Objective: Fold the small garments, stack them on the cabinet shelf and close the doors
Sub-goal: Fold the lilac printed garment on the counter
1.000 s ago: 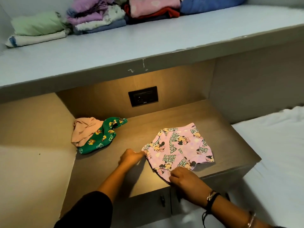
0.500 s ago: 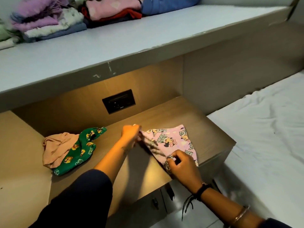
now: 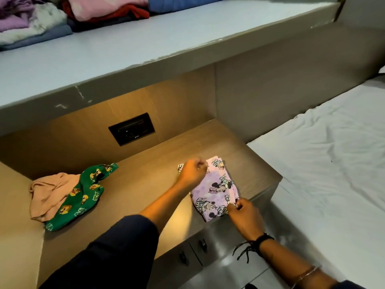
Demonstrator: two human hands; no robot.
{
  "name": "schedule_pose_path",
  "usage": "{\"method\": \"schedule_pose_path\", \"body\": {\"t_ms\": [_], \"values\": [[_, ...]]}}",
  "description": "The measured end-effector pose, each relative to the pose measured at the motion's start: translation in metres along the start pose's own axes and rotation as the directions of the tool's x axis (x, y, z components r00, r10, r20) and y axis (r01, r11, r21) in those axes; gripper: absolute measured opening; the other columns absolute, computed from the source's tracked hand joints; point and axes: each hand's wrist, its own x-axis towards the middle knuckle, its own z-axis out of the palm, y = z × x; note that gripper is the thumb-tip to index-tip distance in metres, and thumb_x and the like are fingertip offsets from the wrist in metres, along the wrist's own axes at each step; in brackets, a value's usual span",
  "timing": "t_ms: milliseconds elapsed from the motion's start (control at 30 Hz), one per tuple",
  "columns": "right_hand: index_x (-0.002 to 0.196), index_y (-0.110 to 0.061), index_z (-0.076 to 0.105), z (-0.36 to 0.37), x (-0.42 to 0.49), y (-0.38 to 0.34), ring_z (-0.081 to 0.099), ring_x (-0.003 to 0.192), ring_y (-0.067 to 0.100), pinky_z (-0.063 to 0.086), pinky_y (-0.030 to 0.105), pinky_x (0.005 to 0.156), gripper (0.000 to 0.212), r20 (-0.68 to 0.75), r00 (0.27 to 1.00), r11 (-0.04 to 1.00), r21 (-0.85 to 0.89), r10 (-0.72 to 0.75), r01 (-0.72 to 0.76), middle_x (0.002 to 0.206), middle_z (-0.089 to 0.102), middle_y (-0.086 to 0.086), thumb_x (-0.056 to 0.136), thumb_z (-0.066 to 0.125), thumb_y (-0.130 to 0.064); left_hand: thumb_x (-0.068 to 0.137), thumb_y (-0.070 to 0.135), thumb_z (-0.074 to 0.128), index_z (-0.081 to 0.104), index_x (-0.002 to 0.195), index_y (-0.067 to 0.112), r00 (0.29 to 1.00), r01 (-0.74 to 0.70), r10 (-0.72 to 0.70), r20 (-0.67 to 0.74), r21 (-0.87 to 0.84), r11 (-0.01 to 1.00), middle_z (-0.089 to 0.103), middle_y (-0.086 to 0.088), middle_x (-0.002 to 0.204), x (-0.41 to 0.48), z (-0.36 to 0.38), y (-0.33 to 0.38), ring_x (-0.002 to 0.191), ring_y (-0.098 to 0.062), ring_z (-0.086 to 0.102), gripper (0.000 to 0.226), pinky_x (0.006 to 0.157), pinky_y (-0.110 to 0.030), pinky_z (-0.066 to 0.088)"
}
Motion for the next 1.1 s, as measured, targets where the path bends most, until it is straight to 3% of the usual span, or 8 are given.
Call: {"method": "schedule_pose_path", "body": {"t_ms": [200, 300, 467, 667, 767, 867, 1000, 1100], "values": [[0.096, -0.019, 0.044, -0.007, 0.011, -0.008, 0.059, 0.082, 0.014, 0.051, 0.029, 0.063, 0.042, 0.074, 0.997, 0.997, 0.079, -0.028, 0.022, 0.094, 0.057, -0.003, 0.073, 0.075, -0.036, 0.078, 0.036, 0.054, 0.035, 0.147, 0.027, 0.882, -0.427, 0.232, 0.410, 0.490, 0.760, 0.030, 0.003, 0.157, -0.076, -0.005, -0.074, 0.144, -0.012, 0.023, 0.072, 0.122, -0.039, 0.014], [0.105, -0.009, 0.047, -0.007, 0.018, -0.024, 0.062, 0.070, 0.011, 0.047, 0.020, 0.051, 0.037, 0.236, 0.971, 0.985, 0.154, 0.044, -0.082, 0.095, 0.068, 0.005, 0.079, 0.073, -0.017, 0.080, 0.043, 0.055, 0.018, 0.154, 0.028, 0.863, -0.453, 0.210, 0.460, 0.519, 0.725, 0.011, 0.004, 0.164, -0.080, 0.000, -0.093, 0.150, -0.012, 0.005, 0.084, 0.123, -0.038, 0.000], [0.105, -0.029, 0.056, -0.015, 0.022, -0.047, 0.051, 0.044, 0.016, 0.050, 0.027, 0.044, 0.030, 0.353, 0.925, 0.819, 0.484, 0.141, -0.309, 0.084, 0.068, 0.011, 0.086, 0.057, -0.006, 0.088, 0.052, 0.058, 0.032, 0.150, 0.026, 0.887, -0.459, 0.331, 0.323, 0.523, 0.719, 0.036, 0.002, 0.155, -0.078, 0.001, -0.095, 0.143, -0.014, 0.029, 0.072, 0.122, -0.039, 0.017], [0.103, -0.005, 0.063, -0.025, 0.029, -0.048, 0.066, 0.054, 0.023, 0.058, 0.034, 0.055, 0.026, 0.605, 0.771, 0.735, 0.428, 0.200, -0.526, 0.086, 0.067, 0.018, 0.086, 0.044, -0.010, 0.084, 0.053, 0.061, 0.050, 0.137, 0.020, 0.853, -0.521, 0.404, 0.332, 0.486, 0.701, 0.055, -0.003, 0.135, -0.085, -0.006, -0.105, 0.127, -0.017, 0.046, 0.064, 0.116, -0.042, 0.031], [0.103, -0.012, 0.062, -0.039, 0.033, -0.036, 0.072, 0.078, 0.029, 0.059, 0.040, 0.065, 0.016, 0.604, 0.796, 0.964, 0.231, -0.037, -0.131, 0.091, 0.074, 0.014, 0.088, 0.056, -0.011, 0.088, 0.028, 0.062, 0.065, 0.115, 0.016, 0.856, -0.517, 0.450, 0.254, 0.447, 0.730, 0.063, -0.003, 0.110, -0.082, -0.004, -0.105, 0.104, -0.018, 0.055, 0.029, 0.094, -0.043, 0.047], [0.099, -0.025, 0.064, -0.040, 0.040, -0.028, 0.066, 0.091, 0.017, 0.058, 0.041, 0.079, 0.027, 0.630, 0.728, 0.906, -0.089, -0.270, 0.413, 0.103, 0.070, -0.002, 0.075, 0.075, -0.017, 0.095, 0.034, 0.057, 0.060, 0.121, 0.021, 0.929, -0.348, 0.313, 0.197, 0.182, 0.920, 0.062, 0.005, 0.119, -0.084, -0.013, -0.095, 0.110, -0.010, 0.056, 0.029, 0.095, -0.032, 0.049], [0.096, -0.023, 0.072, -0.025, 0.064, -0.045, 0.050, 0.098, 0.016, 0.049, 0.030, 0.079, 0.016, 0.411, 0.744, 0.722, -0.245, -0.527, 0.647, 0.104, 0.057, -0.003, 0.080, 0.073, -0.024, 0.097, 0.031, 0.055, 0.059, 0.124, 0.023, 0.982, -0.131, 0.152, 0.112, -0.178, 0.975, 0.066, 0.008, 0.123, -0.069, -0.028, -0.084, 0.111, -0.005, 0.063, 0.028, 0.093, -0.027, 0.052], [0.095, -0.019, 0.072, -0.020, 0.076, -0.052, 0.054, 0.100, 0.015, 0.047, 0.027, 0.086, 0.013, 0.384, 0.778, 0.842, -0.004, -0.498, 0.540, 0.105, 0.061, -0.003, 0.083, 0.071, -0.016, 0.097, 0.027, 0.057, 0.063, 0.115, 0.015, 0.998, -0.065, 0.061, -0.023, -0.316, 0.947, 0.072, -0.004, 0.112, -0.058, -0.026, -0.075, 0.097, -0.011, 0.069, 0.023, 0.083, -0.028, 0.056]]}}
